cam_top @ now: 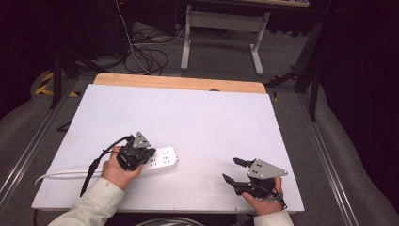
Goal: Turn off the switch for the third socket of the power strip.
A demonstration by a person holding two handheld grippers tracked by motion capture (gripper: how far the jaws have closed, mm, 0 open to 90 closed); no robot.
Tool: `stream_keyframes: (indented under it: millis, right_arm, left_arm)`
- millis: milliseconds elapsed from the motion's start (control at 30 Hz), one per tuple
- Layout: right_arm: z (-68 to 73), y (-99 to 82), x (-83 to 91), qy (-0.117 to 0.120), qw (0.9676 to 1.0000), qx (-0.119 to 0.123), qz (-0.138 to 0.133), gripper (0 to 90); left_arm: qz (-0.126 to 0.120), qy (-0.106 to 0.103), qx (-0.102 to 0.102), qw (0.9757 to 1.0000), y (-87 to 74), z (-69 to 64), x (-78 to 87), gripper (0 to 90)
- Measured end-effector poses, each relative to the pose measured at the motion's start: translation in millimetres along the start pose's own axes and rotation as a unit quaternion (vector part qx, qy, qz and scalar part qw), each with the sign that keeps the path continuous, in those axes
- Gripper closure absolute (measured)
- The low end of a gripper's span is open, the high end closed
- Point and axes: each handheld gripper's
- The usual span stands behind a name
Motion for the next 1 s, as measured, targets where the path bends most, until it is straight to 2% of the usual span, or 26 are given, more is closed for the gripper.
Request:
stream_keyframes:
  millis: [267, 367, 400, 467, 533, 567, 600, 733, 1000]
  right_arm:
    - [-0.1, -0.2, -0.8, 0.001, 1.0, -0.001, 0.003, 33.5]
    - [-0.1, -0.2, -0.9, 0.001, 1.0, 0.0, 0.003, 33.5]
    - [-0.2, -0.3, -0.7, 0.001, 1.0, 0.001, 0.003, 33.5]
    - [-0.9, -0.6, -0.1, 0.0, 1.0, 0.001, 0.003, 33.5]
    - [-1.5, -1.0, -0.1, 0.0, 1.0, -0.001, 0.002, 33.5]
    - [-1.5, -1.0, -0.1, 0.0, 1.0, -0.001, 0.002, 33.5]
    - [-1.8, -1.2, -0.3, 0.001, 1.0, -0.001, 0.004, 33.6]
    - [-1.6, -1.1, -0.5, 0.002, 1.0, 0.001, 0.004, 33.5]
    - [-1.1, -1.2, -0.2, 0.001, 1.0, 0.001, 0.004, 33.6]
  left_arm:
    - [0.001, -0.005, -0.001, 1.0, -0.2, 1.5, -0.9, 90.0]
    - [-0.006, -0.008, 0.006, 0.9999, -1.7, 2.3, -1.1, 90.0]
    - [-0.008, -0.017, 0.021, 0.9996, -0.7, 5.3, 1.2, 90.0]
    - [-0.007, -0.011, 0.023, 0.9996, -0.4, 6.7, 1.6, 90.0]
    - [-0.021, -0.006, 0.025, 0.9994, 0.2, 7.1, 8.0, 90.0]
    - [-0.021, -0.006, 0.025, 0.9994, 0.2, 7.1, 8.0, 90.0]
    - [-0.028, -0.013, 0.034, 0.999, 1.8, 8.6, 12.8, 90.0]
    - [-0.029, -0.021, 0.039, 0.9986, 2.0, 10.0, 16.7, 90.0]
    - [-0.034, -0.006, 0.014, 0.9993, 7.8, 6.3, 28.6, 90.0]
Point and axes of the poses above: each handheld gripper's, and its own axes: x roughly backward along the jaws, y roughly out of its top, z roughly to its left, and after that the axes turned 13 degrees about y, right-handed
